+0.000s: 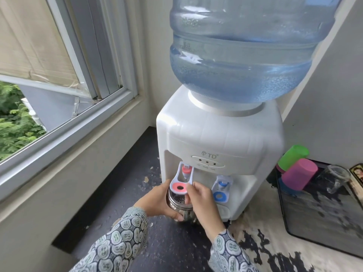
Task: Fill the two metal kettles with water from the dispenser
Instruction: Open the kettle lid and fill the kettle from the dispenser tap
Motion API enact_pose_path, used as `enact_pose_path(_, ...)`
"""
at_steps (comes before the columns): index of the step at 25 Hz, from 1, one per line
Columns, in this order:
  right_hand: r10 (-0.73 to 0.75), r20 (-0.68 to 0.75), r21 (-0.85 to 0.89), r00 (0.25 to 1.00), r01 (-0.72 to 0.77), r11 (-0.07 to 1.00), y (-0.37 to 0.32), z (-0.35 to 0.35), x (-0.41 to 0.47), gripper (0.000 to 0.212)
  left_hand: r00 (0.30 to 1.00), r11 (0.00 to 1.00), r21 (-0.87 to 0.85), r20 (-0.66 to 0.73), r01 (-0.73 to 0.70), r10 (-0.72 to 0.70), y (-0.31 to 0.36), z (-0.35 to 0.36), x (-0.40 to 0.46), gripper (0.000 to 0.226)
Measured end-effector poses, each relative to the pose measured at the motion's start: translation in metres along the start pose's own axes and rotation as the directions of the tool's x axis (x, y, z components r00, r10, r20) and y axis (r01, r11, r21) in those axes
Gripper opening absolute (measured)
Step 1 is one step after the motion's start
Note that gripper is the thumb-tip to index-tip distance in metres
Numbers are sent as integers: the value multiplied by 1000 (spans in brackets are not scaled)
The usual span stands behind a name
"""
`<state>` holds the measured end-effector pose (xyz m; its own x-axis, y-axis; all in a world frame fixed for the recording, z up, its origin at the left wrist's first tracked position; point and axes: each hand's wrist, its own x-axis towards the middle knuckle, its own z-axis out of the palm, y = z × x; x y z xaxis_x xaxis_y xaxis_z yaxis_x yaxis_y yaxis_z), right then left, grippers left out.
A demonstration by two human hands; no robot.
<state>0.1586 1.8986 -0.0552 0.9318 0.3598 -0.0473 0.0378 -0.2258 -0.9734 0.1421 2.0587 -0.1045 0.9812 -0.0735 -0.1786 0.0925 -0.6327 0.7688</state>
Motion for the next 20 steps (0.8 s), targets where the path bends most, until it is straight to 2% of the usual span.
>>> enact_pose_path(3, -44, 22, 76, 999, 42, 996, -5, -9, 1, 40, 1000, 1000, 6, -7, -26, 26, 1, -1, 0, 104)
enact_pose_path(5, -93, 15, 6, 996, 93, 996, 12, -11, -3, 44, 1000, 1000, 10, -4, -25, 25, -1, -1, 1, 107)
enact_pose_path(6, -153, -7, -105, 988, 151, 983, 26, -11, -5, 44, 1000, 999, 20, -4, -26, 26, -1, -1, 1, 108)
enact_pose_path(7, -242, -11, -270, 970, 230, 935, 42, -10, -9, 42, 1000, 999, 27, -6, -27, 28, -2, 0, 2, 109)
enact_pose_path(9, -421, 60, -567, 905, 378, 732, 72, -8, -15, 34, 999, 999, 28, -7, -33, 34, -2, 1, 1, 109)
enact_pose_path(11, -527, 100, -660, 844, 453, 599, 93, -6, -17, 25, 999, 999, 22, -15, -42, 42, -3, 3, 0, 108)
enact_pose_path(12, -553, 95, -665, 828, 466, 584, 97, -5, -17, 23, 998, 998, 25, -24, -55, 55, -3, 4, -1, 107)
enact_pose_path(15, -566, 38, -636, 823, 457, 622, 100, -3, -13, 21, 994, 995, 54, -65, -86, 89, -5, 7, 0, 106)
enact_pose_path(18, -514, -35, -537, 857, 418, 733, 99, 3, -14, 20, 995, 993, 94, -70, -69, 75, -6, 7, 0, 111)
enact_pose_path(20, -489, -56, -490, 871, 402, 773, 97, 3, -16, 29, 994, 993, 99, -79, -71, 79, -5, 5, 0, 113)
